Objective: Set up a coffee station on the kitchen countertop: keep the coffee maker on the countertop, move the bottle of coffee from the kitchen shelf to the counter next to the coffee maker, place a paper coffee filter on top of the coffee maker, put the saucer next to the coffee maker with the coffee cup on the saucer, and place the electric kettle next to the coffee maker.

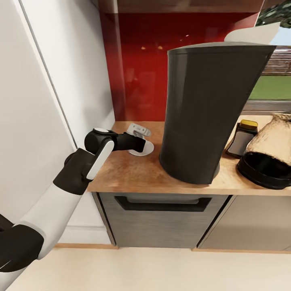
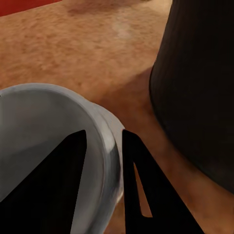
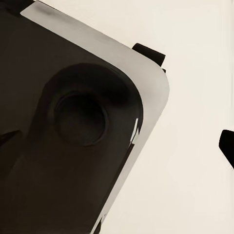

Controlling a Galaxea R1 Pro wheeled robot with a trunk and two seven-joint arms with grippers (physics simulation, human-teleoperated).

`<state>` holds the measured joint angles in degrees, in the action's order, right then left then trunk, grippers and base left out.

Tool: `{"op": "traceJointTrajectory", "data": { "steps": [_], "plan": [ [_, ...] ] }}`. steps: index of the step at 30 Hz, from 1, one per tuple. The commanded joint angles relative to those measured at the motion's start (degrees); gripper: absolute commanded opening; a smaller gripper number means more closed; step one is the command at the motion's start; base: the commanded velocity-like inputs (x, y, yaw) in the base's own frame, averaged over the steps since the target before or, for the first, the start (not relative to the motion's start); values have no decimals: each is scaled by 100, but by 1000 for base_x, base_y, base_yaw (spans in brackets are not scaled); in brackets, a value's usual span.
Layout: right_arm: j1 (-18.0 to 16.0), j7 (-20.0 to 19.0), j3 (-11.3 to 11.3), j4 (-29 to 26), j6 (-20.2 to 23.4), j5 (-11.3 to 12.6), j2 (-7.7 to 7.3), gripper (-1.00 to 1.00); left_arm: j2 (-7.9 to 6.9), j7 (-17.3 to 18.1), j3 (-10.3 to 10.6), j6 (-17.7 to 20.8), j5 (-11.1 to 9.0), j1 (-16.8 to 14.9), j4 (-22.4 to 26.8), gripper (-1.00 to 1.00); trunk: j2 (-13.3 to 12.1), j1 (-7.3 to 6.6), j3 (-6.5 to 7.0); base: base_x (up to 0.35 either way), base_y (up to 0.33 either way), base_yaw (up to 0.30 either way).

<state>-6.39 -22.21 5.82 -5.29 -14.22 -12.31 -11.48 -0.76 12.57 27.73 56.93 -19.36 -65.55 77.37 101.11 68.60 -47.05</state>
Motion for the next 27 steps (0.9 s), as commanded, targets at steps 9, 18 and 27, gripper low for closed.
{"op": "traceJointTrajectory", "data": {
  "steps": [9,18,27],
  "plan": [
    [-3,6,45,1,-29,-9,-3,100,-3,51,3,12,55,-3,6,-100,2,1,-5,64,0,0],
    [-3,6,46,1,-29,-9,-3,100,-3,51,-1,12,55,-4,6,-100,2,1,-5,20,0,0],
    [-4,6,45,1,-29,-9,-3,100,-3,51,-2,12,55,-2,6,-100,2,1,-57,1,0,0]
  ]
}}
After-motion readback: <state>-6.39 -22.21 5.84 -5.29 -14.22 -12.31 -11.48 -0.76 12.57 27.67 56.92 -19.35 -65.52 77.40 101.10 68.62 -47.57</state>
